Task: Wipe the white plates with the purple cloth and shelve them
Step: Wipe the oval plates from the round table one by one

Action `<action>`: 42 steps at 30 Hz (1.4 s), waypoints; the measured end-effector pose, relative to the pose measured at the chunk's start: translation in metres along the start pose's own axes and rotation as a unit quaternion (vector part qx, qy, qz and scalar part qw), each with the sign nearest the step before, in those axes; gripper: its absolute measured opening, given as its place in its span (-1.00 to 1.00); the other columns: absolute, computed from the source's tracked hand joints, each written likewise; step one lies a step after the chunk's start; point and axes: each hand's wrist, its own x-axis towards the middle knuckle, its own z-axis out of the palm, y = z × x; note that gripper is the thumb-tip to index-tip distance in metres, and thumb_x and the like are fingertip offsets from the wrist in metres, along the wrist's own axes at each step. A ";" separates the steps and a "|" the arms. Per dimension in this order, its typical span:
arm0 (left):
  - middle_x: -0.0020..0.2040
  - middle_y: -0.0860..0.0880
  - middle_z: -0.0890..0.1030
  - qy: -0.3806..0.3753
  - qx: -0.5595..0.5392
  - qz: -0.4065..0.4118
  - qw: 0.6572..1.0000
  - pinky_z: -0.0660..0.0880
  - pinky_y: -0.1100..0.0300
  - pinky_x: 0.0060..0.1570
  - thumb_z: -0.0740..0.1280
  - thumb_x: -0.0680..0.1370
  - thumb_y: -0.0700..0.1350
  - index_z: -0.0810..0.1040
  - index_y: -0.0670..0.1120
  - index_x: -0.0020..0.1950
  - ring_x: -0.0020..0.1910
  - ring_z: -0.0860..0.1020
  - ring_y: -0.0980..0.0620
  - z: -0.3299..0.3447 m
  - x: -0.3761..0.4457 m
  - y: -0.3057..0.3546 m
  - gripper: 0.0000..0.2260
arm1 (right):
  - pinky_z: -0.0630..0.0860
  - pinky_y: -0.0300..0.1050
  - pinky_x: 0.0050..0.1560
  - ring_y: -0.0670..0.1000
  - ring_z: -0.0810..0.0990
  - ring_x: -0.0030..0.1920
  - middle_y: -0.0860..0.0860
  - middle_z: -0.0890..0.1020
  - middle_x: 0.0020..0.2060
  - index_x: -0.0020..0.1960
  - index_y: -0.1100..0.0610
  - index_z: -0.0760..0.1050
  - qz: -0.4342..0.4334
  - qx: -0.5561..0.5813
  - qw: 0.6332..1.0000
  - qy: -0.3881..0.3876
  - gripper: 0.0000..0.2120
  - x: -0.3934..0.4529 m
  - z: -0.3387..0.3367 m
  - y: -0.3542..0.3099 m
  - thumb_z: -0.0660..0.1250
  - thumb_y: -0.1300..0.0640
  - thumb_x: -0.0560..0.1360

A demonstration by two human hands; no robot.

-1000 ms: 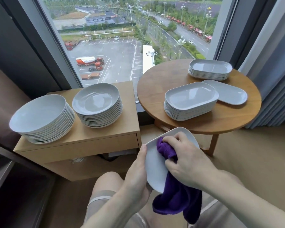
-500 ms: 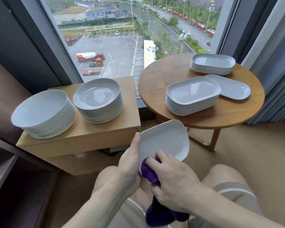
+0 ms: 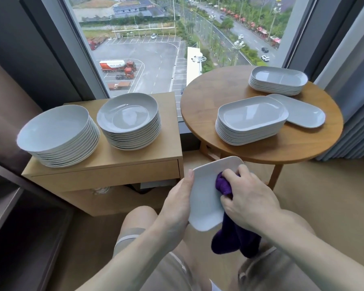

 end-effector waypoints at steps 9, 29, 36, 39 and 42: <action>0.14 -0.17 0.73 0.005 -0.049 -0.008 0.999 0.63 -0.01 0.13 0.23 0.53 0.25 0.61 -0.12 0.31 0.11 0.71 -0.11 -0.005 0.005 -0.002 -0.44 | 0.38 -0.14 -0.14 0.02 0.34 -0.03 -0.07 0.26 -0.01 0.13 -0.09 0.26 -0.116 0.009 0.992 -0.043 -0.73 -0.029 0.005 -0.031 0.26 -0.12 0.53; 0.17 -0.14 0.72 -0.010 -0.078 0.035 0.996 0.66 -0.03 0.05 0.18 0.56 0.24 0.55 -0.06 0.37 0.14 0.71 -0.14 -0.002 0.009 -0.003 -0.47 | 0.52 0.05 -0.04 0.16 0.49 0.02 0.02 0.32 -0.01 0.08 -0.02 0.37 0.072 -0.052 0.995 -0.049 -0.82 0.017 -0.018 0.028 0.19 -0.08 0.55; 0.28 -0.25 0.66 0.067 -0.145 -0.019 0.987 0.51 -0.12 0.30 0.23 0.52 0.26 0.50 -0.17 0.46 0.28 0.63 -0.24 0.000 0.012 -0.002 -0.34 | 0.52 -0.01 -0.06 0.04 0.42 -0.07 -0.05 0.34 -0.05 0.04 -0.04 0.38 -0.096 0.037 0.990 -0.098 -0.84 -0.019 0.001 -0.030 0.22 -0.08 0.52; 0.19 -0.24 0.70 0.069 -0.138 -0.038 0.987 0.56 -0.05 0.19 0.22 0.63 0.20 0.60 -0.20 0.34 0.19 0.68 -0.20 0.004 0.005 -0.008 -0.46 | 0.51 0.01 -0.07 0.01 0.41 -0.11 -0.08 0.33 -0.10 -0.02 -0.04 0.38 -0.132 0.108 0.981 -0.090 -0.88 -0.028 0.001 -0.042 0.23 -0.06 0.49; 0.12 -0.27 0.71 0.021 -0.124 -0.068 0.990 0.57 0.01 0.14 0.20 0.68 0.17 0.71 -0.21 0.19 0.12 0.71 -0.17 0.012 -0.004 -0.014 -0.50 | 0.52 -0.04 -0.06 -0.05 0.44 -0.08 -0.13 0.35 -0.06 0.07 -0.08 0.44 -0.128 0.155 0.979 -0.042 -0.83 -0.021 -0.006 -0.038 0.28 -0.06 0.49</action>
